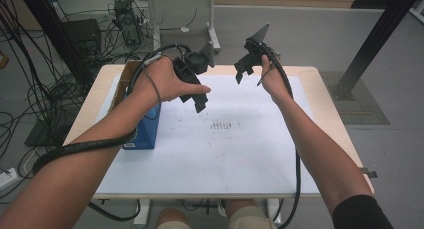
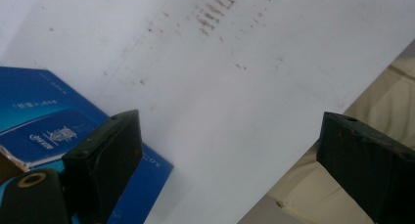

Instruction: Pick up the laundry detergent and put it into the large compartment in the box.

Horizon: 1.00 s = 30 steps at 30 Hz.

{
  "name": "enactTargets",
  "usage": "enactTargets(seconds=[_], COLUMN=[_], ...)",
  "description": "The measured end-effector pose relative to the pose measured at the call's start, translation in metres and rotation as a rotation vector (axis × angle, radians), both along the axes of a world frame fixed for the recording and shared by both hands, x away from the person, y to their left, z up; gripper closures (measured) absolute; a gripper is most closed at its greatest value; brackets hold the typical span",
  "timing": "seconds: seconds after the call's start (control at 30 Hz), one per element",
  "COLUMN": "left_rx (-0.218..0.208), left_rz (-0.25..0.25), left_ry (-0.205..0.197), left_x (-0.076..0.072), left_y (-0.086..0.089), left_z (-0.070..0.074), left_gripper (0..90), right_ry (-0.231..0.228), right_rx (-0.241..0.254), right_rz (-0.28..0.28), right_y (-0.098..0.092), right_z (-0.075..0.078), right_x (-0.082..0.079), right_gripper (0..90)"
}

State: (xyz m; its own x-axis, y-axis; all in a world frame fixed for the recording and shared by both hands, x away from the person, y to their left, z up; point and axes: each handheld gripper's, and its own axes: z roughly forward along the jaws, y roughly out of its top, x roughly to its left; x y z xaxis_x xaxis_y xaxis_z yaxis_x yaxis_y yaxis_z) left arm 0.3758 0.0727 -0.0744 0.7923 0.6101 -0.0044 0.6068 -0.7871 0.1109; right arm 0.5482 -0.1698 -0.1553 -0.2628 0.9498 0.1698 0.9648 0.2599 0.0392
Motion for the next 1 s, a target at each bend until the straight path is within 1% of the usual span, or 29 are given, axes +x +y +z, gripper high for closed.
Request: enactTargets(seconds=[0.1,0.13,0.27,0.5,0.7,1.0], left_rx=[0.010,0.011,0.008,0.006,0.003,-0.009], left_rz=[-0.033,-0.038,-0.058,-0.066,-0.072,-0.069], left_ry=[0.005,0.001,0.009,0.016,0.011,0.012], left_x=[-0.003,-0.004,-0.004,-0.003,-0.004,-0.004], left_y=[-0.008,-0.010,-0.015,-0.019,-0.020,-0.017], left_z=[-0.001,-0.001,-0.002,-0.002,-0.001,-0.002], left_gripper=[10.4,10.4,10.4,10.5,10.5,10.5], right_ry=[0.003,0.003,0.005,0.013,0.008,0.013], right_rx=[-0.001,-0.001,0.000,-0.002,0.002,-0.005], right_rz=[0.005,0.006,0.008,0.010,0.017,0.017], right_y=[0.001,0.001,0.000,0.000,0.000,0.003], right_z=[0.000,0.000,-0.001,-0.002,-0.001,-0.001], right_x=[0.001,0.001,0.001,0.003,0.001,0.001], right_gripper=[3.9,3.9,3.8,3.9,3.9,3.9])
